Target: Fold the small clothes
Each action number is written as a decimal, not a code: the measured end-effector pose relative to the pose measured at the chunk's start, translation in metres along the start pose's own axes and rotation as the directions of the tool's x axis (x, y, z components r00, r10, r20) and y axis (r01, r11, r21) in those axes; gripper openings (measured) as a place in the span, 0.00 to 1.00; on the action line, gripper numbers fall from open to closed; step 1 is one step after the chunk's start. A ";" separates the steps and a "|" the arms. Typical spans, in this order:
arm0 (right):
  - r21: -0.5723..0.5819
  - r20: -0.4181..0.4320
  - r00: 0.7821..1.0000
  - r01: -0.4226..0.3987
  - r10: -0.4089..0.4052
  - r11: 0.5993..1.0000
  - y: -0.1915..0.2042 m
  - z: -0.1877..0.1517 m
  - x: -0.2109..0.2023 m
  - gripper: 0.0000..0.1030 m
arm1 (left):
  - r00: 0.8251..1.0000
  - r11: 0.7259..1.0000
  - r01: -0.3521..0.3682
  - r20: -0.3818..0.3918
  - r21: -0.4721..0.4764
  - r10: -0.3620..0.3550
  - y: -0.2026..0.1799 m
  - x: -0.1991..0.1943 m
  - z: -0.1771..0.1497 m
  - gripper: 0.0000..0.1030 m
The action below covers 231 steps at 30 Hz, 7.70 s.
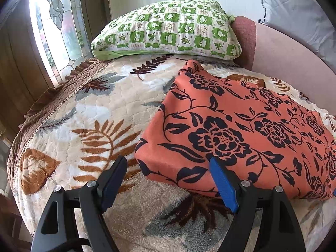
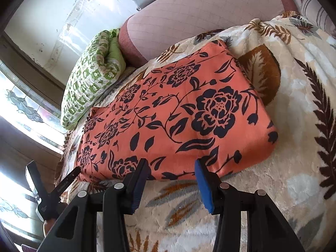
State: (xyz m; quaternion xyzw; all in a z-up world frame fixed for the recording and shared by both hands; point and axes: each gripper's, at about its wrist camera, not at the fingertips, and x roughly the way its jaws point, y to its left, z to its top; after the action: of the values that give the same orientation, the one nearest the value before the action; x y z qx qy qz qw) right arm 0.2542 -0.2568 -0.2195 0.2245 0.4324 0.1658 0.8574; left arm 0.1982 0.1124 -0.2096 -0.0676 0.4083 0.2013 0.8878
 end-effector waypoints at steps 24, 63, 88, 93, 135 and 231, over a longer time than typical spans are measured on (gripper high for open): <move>0.054 0.002 0.999 -0.033 0.033 0.998 -0.014 -0.008 -0.008 0.51 | 1.000 1.000 0.003 0.000 0.026 -0.003 -0.003 -0.010 -0.010 0.79; 0.119 -0.017 0.997 -0.068 0.071 0.991 -0.020 -0.004 0.006 0.54 | 0.967 0.964 0.205 -0.118 -0.169 -0.226 0.021 0.008 -0.007 0.79; 0.198 -0.020 0.993 -0.107 0.114 0.974 -0.030 0.001 0.017 0.60 | 0.984 0.981 0.137 -0.098 -0.138 -0.151 0.013 0.017 0.000 0.79; 0.203 -0.017 0.993 -0.108 0.114 0.973 -0.031 0.004 0.020 0.60 | 0.984 0.982 0.132 -0.097 -0.136 -0.146 0.011 0.020 0.003 0.79; 0.412 0.166 0.985 -0.105 0.038 0.905 -0.081 0.016 0.025 0.65 | 0.921 0.871 0.323 -0.090 -0.369 -0.380 0.013 0.059 0.017 0.81; -0.288 -0.005 0.955 0.282 -0.296 0.915 0.084 -0.143 -0.035 0.40 | 0.991 0.991 0.132 0.031 0.023 -0.133 0.077 -0.077 -0.124 1.00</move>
State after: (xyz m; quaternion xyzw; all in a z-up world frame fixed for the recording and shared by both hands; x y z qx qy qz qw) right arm 0.1097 -0.1677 -0.2268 0.0289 0.4530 0.1030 0.8851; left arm 0.0350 0.1238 -0.2303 -0.0820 0.3907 0.1387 0.9063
